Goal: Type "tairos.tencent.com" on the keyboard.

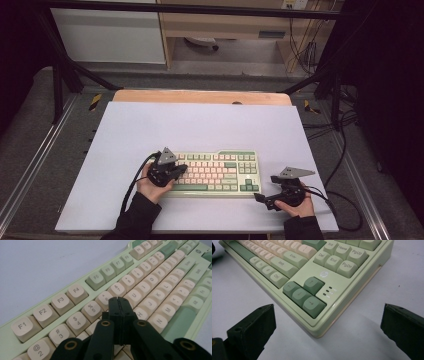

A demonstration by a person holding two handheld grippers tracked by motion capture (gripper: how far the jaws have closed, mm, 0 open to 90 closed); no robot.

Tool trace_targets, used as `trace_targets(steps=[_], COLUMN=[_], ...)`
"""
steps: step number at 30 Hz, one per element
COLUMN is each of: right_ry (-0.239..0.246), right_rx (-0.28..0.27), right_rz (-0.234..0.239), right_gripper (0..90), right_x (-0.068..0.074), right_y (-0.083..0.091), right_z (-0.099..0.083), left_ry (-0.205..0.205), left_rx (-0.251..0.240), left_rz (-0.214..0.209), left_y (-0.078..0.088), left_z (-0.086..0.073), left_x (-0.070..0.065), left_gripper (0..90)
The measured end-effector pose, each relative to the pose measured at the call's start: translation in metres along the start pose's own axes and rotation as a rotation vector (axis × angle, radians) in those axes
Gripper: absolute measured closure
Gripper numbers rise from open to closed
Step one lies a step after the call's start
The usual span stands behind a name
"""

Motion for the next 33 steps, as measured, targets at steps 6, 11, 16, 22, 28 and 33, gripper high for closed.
trace_targets(steps=[6,11,16,22,28,33], right_ry=[-0.005,-0.002,-0.001,-0.002,-0.005,-0.004], right_rx=[-0.001,-0.002,-0.002,-0.001,0.0,0.0], right_rz=[-0.002,-0.002,-0.001,-0.001,-0.003,-0.003], right_gripper=[0.5,0.5,0.5,0.5,0.5,0.5], right_x=[0.0,0.0,0.0,0.0,0.0,0.0], right_y=[0.0,0.0,0.0,0.0,0.0,0.0], right_z=[0.0,0.0,0.0,0.0,0.0,0.0], left_ry=[-0.002,-0.006,-0.008,-0.008,-0.017,-0.01], left_rx=[-0.011,-0.025,-0.033,-0.039,-0.026,-0.022], left_rz=[-0.003,-0.008,-0.008,0.001,0.017,0.025], left_y=[0.007,0.014,0.02,0.029,0.037,0.042], left_z=[0.002,0.006,0.007,0.007,0.002,-0.001], left_x=[0.0,-0.001,0.0,0.004,0.011,0.015], left_gripper=[90.0,90.0,90.0,90.0,90.0,90.0])
Point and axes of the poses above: each handheld gripper's, and its own axes: y roughly backward along the jaws, z roughly out of its top, x roughly to its left, the point moved 10 cm from there along -y, roughly forward along the jaws, and after that the axes turned 15 degrees about -x, right-handed, at the moved point
